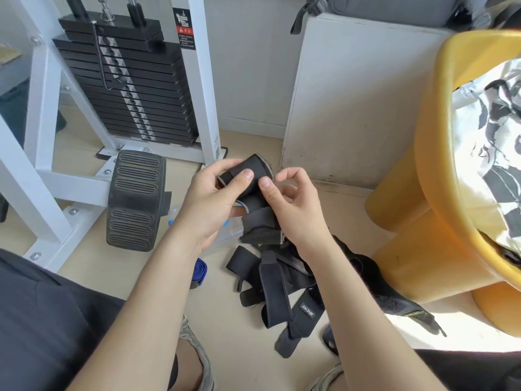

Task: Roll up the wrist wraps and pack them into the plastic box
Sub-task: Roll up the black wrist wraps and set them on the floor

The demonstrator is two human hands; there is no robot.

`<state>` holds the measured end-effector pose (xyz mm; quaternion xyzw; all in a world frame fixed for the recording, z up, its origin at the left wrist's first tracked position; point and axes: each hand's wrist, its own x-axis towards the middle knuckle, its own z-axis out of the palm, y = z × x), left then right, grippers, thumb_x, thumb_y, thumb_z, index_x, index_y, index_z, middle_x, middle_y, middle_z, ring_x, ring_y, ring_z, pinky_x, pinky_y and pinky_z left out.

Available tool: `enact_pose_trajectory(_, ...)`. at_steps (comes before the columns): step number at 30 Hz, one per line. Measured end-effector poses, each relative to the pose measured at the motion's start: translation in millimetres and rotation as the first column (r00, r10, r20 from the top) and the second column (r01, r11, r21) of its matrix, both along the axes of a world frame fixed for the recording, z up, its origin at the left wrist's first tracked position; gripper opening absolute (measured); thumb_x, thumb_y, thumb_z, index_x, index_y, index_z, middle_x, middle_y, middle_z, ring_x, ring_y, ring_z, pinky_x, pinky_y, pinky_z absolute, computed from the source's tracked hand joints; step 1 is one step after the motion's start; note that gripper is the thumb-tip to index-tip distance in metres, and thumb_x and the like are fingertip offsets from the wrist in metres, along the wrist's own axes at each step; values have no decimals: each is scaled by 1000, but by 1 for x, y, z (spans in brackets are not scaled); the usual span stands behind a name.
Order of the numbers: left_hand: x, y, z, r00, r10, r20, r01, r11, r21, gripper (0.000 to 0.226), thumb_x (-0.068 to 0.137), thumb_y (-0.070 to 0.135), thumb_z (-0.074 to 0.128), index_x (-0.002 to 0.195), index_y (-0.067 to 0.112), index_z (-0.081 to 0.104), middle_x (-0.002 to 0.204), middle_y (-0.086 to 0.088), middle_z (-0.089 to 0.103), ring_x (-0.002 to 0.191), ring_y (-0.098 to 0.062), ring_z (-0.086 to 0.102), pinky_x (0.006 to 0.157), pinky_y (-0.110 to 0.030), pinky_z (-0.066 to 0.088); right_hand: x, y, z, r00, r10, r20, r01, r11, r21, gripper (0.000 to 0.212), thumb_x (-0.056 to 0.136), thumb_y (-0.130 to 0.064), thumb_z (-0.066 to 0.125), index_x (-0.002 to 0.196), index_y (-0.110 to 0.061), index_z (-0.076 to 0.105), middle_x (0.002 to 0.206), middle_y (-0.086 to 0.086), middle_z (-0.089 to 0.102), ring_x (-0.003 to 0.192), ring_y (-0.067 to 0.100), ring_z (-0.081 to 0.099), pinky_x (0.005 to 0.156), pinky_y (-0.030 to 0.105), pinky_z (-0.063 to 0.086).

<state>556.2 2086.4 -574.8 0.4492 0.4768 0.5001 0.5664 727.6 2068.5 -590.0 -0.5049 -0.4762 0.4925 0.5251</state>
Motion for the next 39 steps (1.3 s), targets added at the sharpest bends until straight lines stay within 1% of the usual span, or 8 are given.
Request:
enact_pose_trajectory(9, -3, 3, 0, 985, 172, 23, -173, 980, 96, 33, 96, 27, 77, 128, 34, 72, 114, -1, 82, 103, -21, 80, 79, -39, 64, 1, -3, 0, 964, 221, 145, -226, 974, 20, 16, 89, -28, 88, 98, -32, 75, 100, -1, 80, 90, 20, 76, 79, 41, 66)
enact_pose_trajectory(12, -4, 6, -1, 976, 211, 58, -216, 972, 94, 32, 98, 22, 77, 129, 30, 72, 116, -2, 82, 108, -23, 79, 88, -47, 66, 4, -4, 1, 923, 299, 243, -321, 945, 56, 15, 84, -24, 95, 90, -29, 82, 103, -5, 76, 98, 10, 73, 87, 21, 57)
enact_pose_trajectory(18, -11, 6, -3, 939, 339, -52, -327, 931, 165, 40, 91, 22, 83, 128, 19, 69, 116, 1, 81, 110, -14, 77, 105, -42, 60, 11, -9, 7, 562, 631, 535, -598, 757, -264, 19, 77, -51, 95, 82, -35, 85, 108, -12, 69, 108, 3, 64, 102, 33, 52)
enact_pose_trajectory(21, -21, 7, -2, 977, 204, -69, -189, 965, 184, 33, 93, 24, 81, 124, 18, 73, 117, -2, 82, 113, -19, 78, 104, -43, 61, 5, -14, 6, 720, 603, 345, -546, 798, -255, 45, 86, -52, 89, 77, -11, 71, 81, -3, 69, 79, 14, 64, 88, 38, 51)
enact_pose_trajectory(24, -23, 7, -1, 989, 137, -55, -122, 969, 214, 32, 93, 30, 80, 124, 27, 70, 118, -1, 81, 113, -21, 77, 101, -45, 61, -4, -12, 7, 936, 351, 30, -343, 928, -148, 33, 98, -28, 82, 101, -13, 52, 90, 25, 71, 83, 31, 64, 81, 50, 45)
enact_pose_trajectory(30, -23, 6, -6, 974, 103, -202, -31, 943, 330, 33, 101, 17, 69, 130, 35, 67, 116, -5, 76, 108, -36, 72, 99, -63, 59, -4, -7, 12, 952, 220, -214, -258, 952, -167, 42, 106, -14, 70, 137, -29, 48, 103, 12, 79, 84, 26, 75, 68, 39, 61)
enact_pose_trajectory(35, -25, 7, -6, 988, -28, -150, 52, 986, 157, 58, 83, 6, 46, 126, 31, 75, 120, -19, 75, 107, -39, 71, 90, -63, 60, 5, -2, 13, 954, 273, -125, -285, 954, -97, 21, 109, -10, 60, 122, -25, 64, 102, 12, 76, 86, 25, 70, 74, 35, 58)
enact_pose_trajectory(39, -20, 1, -9, 953, -148, -265, 202, 961, 190, 83, 70, -12, 45, 134, 37, 69, 118, -7, 78, 86, -24, 69, 69, -40, 49, 6, -1, 13, 956, 216, -200, -244, 961, -128, 26, 105, -4, 55, 109, -27, 67, 97, 10, 76, 79, 25, 68, 65, 31, 54)
